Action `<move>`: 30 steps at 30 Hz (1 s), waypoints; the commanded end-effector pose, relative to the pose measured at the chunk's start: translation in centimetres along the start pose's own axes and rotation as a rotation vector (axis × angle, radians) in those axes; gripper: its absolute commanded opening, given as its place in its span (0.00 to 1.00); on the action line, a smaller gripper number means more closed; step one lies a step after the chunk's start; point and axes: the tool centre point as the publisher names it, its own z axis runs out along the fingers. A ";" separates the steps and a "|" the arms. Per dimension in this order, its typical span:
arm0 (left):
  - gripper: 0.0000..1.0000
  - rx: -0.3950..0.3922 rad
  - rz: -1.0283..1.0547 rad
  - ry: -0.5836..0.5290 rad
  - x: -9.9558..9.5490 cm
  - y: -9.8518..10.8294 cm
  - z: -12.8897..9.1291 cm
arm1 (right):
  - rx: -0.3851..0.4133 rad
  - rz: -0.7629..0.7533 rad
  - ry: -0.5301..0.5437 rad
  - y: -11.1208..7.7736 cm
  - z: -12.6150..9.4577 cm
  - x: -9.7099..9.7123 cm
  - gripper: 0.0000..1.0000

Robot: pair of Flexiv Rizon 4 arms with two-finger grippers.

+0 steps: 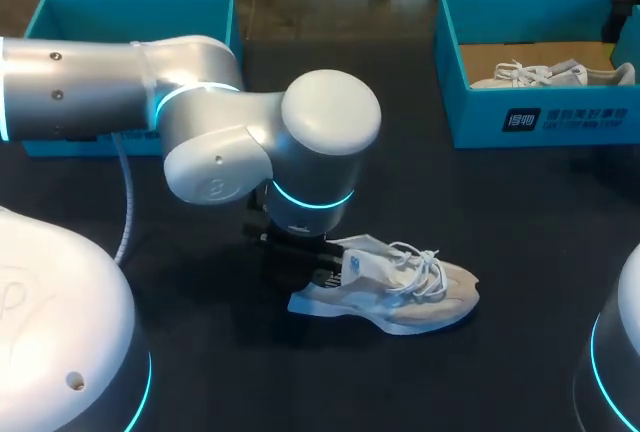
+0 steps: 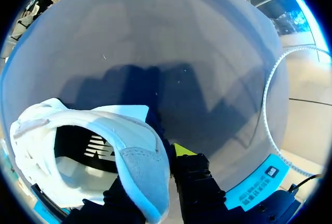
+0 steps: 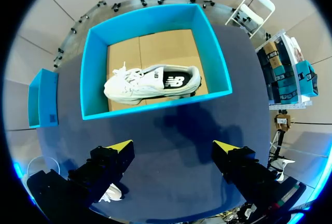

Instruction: Take the shoe out of the shoebox, open the shoe tongue, remove and reinsert the insole, then place the shoe into the shoebox

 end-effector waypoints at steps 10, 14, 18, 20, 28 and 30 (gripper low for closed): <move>1.00 0.004 -0.038 -0.126 1.1 0.3 -5.0 | 0.000 0.001 -0.001 0.0 0.0 0.0 1.00; 1.00 0.008 -0.099 -0.232 2.6 0.5 -8.4 | 0.000 0.001 -0.001 0.0 0.0 0.0 1.00; 1.00 0.042 -0.207 -0.374 4.5 0.3 -11.1 | 0.000 0.001 -0.001 0.0 0.0 0.0 1.00; 1.00 0.063 -0.264 -0.425 5.3 0.1 -12.2 | 0.000 0.001 -0.001 0.0 0.0 0.0 1.00; 1.00 0.248 -0.486 -0.549 9.5 0.3 -15.0 | 0.000 0.001 -0.001 0.0 0.0 0.0 1.00; 1.00 0.248 -0.486 -0.549 9.5 0.3 -15.0 | 0.000 0.001 -0.001 0.0 0.0 0.0 1.00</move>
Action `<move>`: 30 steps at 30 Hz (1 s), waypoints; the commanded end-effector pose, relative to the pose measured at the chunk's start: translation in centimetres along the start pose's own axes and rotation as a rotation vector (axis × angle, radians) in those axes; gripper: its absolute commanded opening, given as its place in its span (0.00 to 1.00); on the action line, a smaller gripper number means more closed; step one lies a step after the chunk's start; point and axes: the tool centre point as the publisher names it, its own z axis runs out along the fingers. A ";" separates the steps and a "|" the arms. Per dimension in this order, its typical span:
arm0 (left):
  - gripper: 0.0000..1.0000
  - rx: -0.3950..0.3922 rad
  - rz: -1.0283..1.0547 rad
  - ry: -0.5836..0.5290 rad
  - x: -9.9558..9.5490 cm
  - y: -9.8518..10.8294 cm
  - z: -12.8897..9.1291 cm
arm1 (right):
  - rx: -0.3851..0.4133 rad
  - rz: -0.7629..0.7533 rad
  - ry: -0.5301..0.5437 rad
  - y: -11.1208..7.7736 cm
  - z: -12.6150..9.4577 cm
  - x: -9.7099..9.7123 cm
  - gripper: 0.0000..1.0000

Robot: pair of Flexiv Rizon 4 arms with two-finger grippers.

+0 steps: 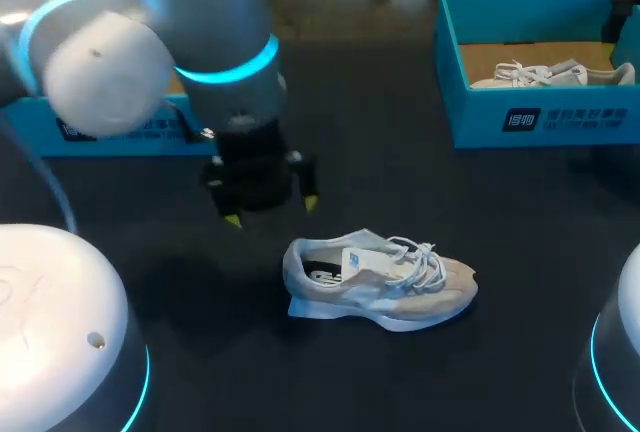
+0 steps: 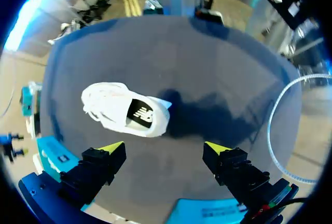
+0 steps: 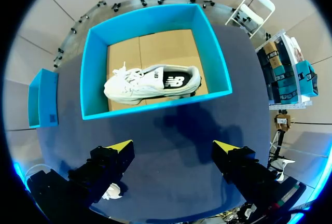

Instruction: Take the shoe out of the shoebox, open the shoe tongue, remove and reinsert the insole, then place the shoe into the shoebox

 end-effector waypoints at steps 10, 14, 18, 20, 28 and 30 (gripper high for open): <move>1.00 0.112 -0.084 -0.214 4.3 0.9 -2.4 | 0.000 0.001 -0.001 0.0 0.0 0.0 1.00; 1.00 0.236 -0.228 -0.263 5.9 1.2 -1.1 | 0.000 0.001 -0.001 0.0 0.0 0.0 1.00; 1.00 0.361 -0.325 -0.323 7.3 0.3 0.4 | 0.000 0.001 -0.001 0.0 0.0 0.0 1.00; 1.00 0.439 -0.444 -0.353 8.0 0.1 1.0 | 0.000 0.001 -0.001 0.0 0.0 0.0 1.00; 1.00 0.301 -0.636 -0.329 8.6 0.0 1.1 | 0.000 0.001 -0.001 0.0 0.0 0.0 1.00; 1.00 0.301 -0.636 -0.329 8.6 0.0 1.1 | 0.000 0.001 -0.001 0.0 0.0 0.0 1.00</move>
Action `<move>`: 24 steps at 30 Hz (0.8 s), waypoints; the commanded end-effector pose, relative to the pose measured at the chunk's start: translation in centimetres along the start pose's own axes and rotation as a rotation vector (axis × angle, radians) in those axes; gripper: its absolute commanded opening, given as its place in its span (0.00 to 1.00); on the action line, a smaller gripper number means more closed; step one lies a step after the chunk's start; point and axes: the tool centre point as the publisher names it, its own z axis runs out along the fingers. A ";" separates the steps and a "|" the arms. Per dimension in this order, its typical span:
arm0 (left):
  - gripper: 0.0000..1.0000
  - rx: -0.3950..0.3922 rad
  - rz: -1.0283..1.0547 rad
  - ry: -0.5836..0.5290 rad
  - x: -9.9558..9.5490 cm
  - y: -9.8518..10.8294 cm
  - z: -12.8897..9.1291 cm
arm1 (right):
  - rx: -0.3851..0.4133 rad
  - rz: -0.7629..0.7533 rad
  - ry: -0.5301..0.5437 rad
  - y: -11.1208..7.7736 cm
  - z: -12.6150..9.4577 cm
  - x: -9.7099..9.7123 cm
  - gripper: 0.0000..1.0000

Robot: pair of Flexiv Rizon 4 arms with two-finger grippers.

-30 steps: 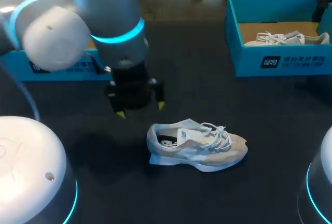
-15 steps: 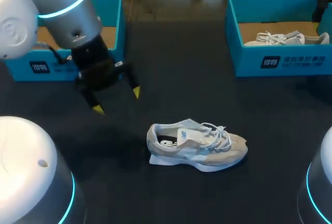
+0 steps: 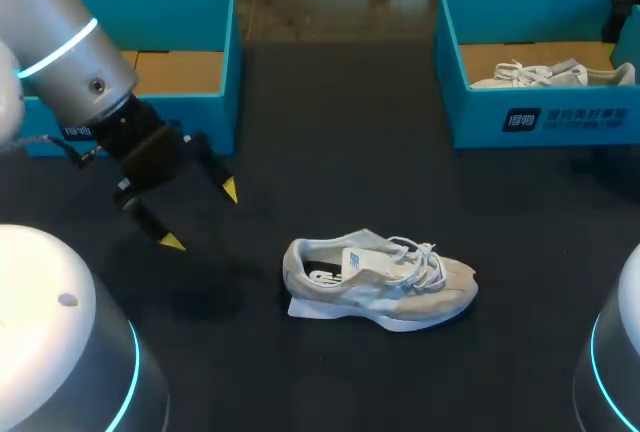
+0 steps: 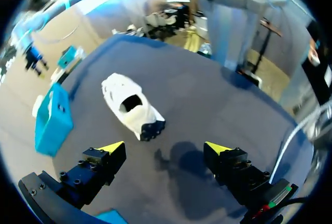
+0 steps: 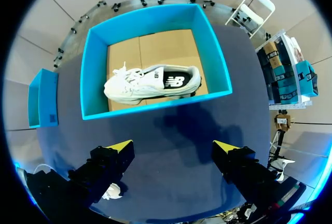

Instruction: Take the shoe out of the shoebox, open the shoe tongue, remove and reinsert the insole, then place the shoe into the shoebox

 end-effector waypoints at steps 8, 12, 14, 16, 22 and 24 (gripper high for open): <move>1.00 0.133 -0.189 -0.101 0.4 1.3 1.9 | 0.000 0.001 -0.001 0.0 0.0 0.0 1.00; 1.00 0.294 -0.244 -0.058 0.4 2.4 2.8 | 0.000 0.001 -0.001 0.0 0.0 0.0 1.00; 1.00 0.343 -0.269 -0.049 0.6 2.5 3.2 | 0.000 0.001 -0.001 0.0 0.0 0.0 1.00; 1.00 0.408 -0.291 -0.035 1.0 2.6 3.8 | 0.000 0.001 -0.001 0.0 0.0 0.0 1.00; 1.00 0.407 -0.319 0.008 1.3 2.6 4.3 | 0.000 0.001 -0.001 0.0 0.0 0.0 1.00; 1.00 0.407 -0.319 0.008 1.3 2.6 4.3 | 0.000 0.001 -0.001 0.0 0.0 0.0 1.00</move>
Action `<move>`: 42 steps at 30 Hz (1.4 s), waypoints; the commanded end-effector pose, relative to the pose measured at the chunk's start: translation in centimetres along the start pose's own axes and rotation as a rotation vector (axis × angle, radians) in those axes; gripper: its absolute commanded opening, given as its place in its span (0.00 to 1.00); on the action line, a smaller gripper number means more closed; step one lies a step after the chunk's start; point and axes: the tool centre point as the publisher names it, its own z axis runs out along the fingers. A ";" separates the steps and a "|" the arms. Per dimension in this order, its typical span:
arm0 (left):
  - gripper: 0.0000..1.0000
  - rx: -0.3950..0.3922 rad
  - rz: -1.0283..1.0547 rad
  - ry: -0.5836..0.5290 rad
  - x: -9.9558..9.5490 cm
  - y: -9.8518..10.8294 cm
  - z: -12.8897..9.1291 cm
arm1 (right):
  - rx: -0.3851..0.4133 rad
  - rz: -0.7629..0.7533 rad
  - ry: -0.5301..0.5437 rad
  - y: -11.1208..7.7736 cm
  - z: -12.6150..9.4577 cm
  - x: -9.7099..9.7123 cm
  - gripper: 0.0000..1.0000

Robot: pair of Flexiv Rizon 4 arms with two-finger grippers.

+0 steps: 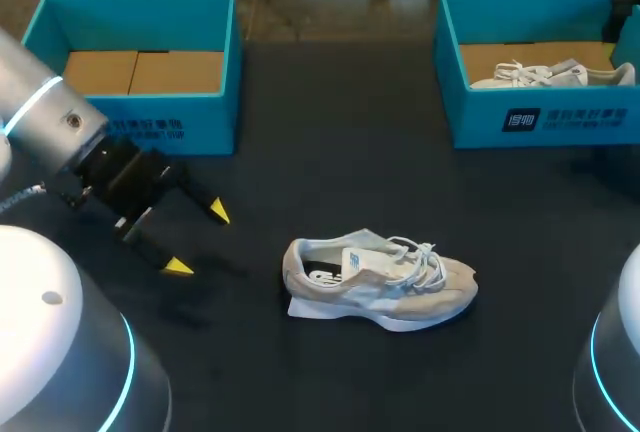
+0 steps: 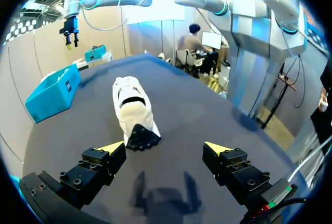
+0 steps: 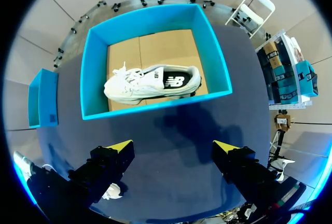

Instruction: Take the shoe out of the shoebox, open the shoe tongue, remove and reinsert the insole, then place the shoe into the shoebox

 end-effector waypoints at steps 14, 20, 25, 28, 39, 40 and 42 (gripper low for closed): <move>1.00 0.230 -0.136 -0.144 0.5 3.0 2.0 | 0.000 0.001 -0.001 0.0 0.0 0.0 1.00; 1.00 0.325 -0.196 -0.235 1.7 4.0 2.3 | 0.000 0.001 -0.001 0.0 0.0 0.0 1.00; 1.00 0.325 -0.196 -0.235 1.7 4.0 2.3 | 0.000 0.001 -0.001 0.0 0.0 0.0 1.00; 1.00 0.325 -0.196 -0.235 1.7 4.0 2.3 | 0.000 0.001 -0.001 0.0 0.0 0.0 1.00; 1.00 0.381 -0.268 -0.295 0.8 4.4 3.9 | 0.000 0.001 -0.001 0.0 0.0 0.0 1.00; 1.00 0.379 -0.276 -0.313 0.6 4.3 4.0 | 0.000 0.001 -0.001 0.0 0.0 0.0 1.00; 1.00 0.394 -0.283 -0.308 0.7 4.0 4.3 | 0.000 0.001 -0.001 0.0 0.0 0.0 1.00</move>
